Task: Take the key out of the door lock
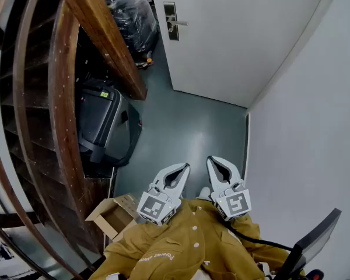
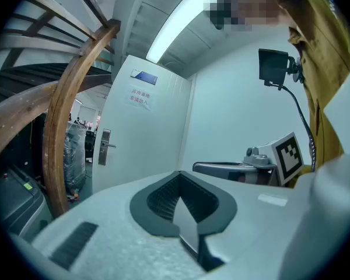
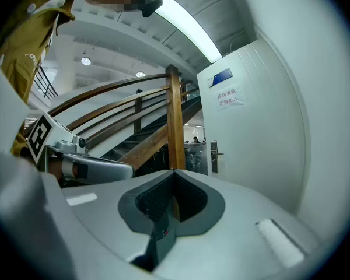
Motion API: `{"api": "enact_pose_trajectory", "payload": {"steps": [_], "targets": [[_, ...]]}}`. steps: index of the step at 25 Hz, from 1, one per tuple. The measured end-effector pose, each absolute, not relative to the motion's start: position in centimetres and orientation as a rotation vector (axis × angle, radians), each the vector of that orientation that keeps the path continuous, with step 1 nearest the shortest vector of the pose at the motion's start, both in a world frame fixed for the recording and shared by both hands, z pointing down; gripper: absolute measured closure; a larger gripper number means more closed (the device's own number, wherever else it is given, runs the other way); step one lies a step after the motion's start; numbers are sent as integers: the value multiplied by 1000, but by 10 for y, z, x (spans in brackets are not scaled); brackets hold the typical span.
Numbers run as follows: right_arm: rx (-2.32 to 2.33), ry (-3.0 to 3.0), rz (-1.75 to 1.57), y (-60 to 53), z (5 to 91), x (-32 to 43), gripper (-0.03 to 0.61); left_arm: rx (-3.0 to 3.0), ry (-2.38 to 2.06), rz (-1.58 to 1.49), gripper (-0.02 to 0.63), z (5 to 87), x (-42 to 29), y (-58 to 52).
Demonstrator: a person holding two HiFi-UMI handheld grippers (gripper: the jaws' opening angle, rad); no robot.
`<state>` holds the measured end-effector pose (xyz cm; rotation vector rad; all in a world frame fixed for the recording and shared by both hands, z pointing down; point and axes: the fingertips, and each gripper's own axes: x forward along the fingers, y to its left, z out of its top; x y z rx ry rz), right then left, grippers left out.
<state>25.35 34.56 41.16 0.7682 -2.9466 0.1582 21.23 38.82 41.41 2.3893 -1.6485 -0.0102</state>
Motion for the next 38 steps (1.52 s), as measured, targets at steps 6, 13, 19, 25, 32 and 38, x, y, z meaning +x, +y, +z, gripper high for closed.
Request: {"api": "enact_pose_trajectory", "payload": {"steps": [6, 13, 19, 25, 32, 38], "targets": [[770, -2941, 157, 348, 413, 254, 574, 2395, -1634, -11, 617, 416, 214, 389], [738, -2978, 202, 349, 410, 251, 574, 2388, -1638, -17, 617, 415, 213, 390], [634, -2986, 260, 356, 416, 231, 465, 2331, -1722, -6, 617, 419, 189, 402], [684, -2983, 254, 345, 425, 176, 502, 2208, -1836, -1, 617, 431, 101, 417], [763, -2959, 182, 307, 430, 110, 528, 2188, -1864, -13, 617, 438, 20, 394], [811, -2937, 195, 241, 442, 70, 540, 2227, -1817, -29, 617, 441, -22, 322]]}}
